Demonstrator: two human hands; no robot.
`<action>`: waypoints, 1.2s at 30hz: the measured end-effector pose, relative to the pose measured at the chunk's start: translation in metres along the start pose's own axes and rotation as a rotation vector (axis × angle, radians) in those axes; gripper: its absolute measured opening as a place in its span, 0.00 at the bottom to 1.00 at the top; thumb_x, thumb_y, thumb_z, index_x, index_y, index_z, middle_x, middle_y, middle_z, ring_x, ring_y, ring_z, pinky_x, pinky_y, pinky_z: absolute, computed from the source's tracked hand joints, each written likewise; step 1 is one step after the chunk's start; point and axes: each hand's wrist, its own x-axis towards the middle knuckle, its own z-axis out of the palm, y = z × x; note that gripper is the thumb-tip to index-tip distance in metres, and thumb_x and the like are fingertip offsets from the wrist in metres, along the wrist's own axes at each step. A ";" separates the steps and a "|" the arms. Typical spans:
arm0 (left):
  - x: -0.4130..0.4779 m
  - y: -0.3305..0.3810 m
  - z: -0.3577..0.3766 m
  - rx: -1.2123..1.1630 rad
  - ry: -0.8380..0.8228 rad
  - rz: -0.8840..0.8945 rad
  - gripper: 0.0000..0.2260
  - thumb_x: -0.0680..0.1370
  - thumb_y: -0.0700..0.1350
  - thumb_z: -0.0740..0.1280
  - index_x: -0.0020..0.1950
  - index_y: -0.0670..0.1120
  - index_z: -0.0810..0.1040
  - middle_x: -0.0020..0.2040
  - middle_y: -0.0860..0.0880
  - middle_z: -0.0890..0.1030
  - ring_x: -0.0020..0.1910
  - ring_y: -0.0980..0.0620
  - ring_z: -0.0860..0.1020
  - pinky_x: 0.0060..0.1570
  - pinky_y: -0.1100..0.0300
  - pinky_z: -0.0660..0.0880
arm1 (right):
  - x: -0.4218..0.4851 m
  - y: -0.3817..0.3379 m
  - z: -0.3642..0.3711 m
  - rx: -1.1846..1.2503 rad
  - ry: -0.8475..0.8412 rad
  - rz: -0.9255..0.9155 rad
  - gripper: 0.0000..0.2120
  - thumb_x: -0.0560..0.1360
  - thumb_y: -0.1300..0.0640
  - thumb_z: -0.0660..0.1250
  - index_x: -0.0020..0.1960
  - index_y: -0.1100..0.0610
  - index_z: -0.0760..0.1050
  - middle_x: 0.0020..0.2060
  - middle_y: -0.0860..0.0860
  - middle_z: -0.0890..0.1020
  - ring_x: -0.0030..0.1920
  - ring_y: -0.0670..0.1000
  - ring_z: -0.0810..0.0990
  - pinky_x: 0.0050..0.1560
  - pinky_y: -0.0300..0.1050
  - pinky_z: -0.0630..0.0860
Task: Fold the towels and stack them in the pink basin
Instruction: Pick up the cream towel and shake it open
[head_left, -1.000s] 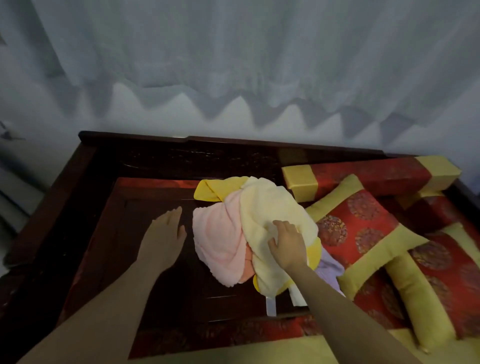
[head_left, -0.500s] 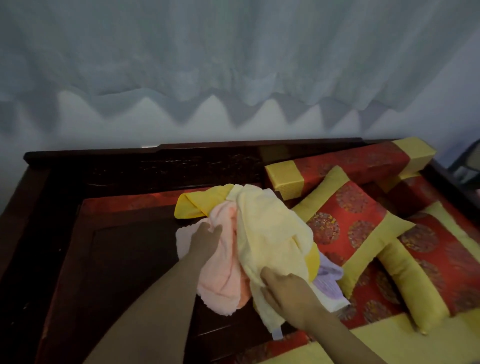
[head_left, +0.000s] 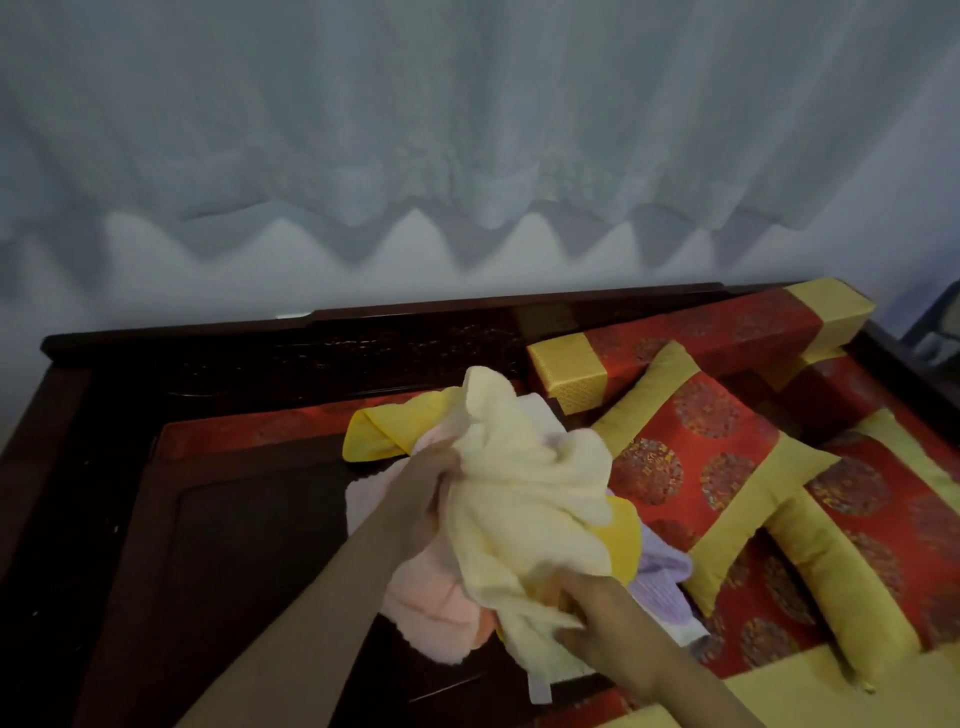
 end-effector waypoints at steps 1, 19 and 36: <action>-0.019 -0.006 -0.015 -0.031 -0.013 -0.031 0.17 0.72 0.38 0.61 0.59 0.45 0.80 0.54 0.45 0.84 0.53 0.46 0.81 0.55 0.51 0.76 | 0.000 0.003 -0.004 0.067 0.005 0.027 0.20 0.67 0.61 0.68 0.40 0.33 0.72 0.33 0.38 0.76 0.34 0.39 0.72 0.35 0.35 0.65; 0.059 -0.012 -0.066 0.674 0.553 0.079 0.12 0.72 0.50 0.61 0.38 0.42 0.74 0.42 0.36 0.77 0.45 0.37 0.76 0.44 0.51 0.70 | 0.010 0.002 0.004 0.271 0.058 0.015 0.07 0.75 0.49 0.68 0.51 0.43 0.82 0.50 0.38 0.84 0.54 0.39 0.80 0.54 0.41 0.77; -0.065 0.031 -0.080 0.146 0.174 -0.049 0.22 0.70 0.27 0.57 0.60 0.42 0.78 0.53 0.39 0.83 0.52 0.41 0.82 0.46 0.50 0.80 | 0.020 -0.044 -0.024 0.744 0.261 0.030 0.27 0.52 0.34 0.78 0.39 0.55 0.86 0.37 0.56 0.86 0.40 0.54 0.83 0.42 0.44 0.77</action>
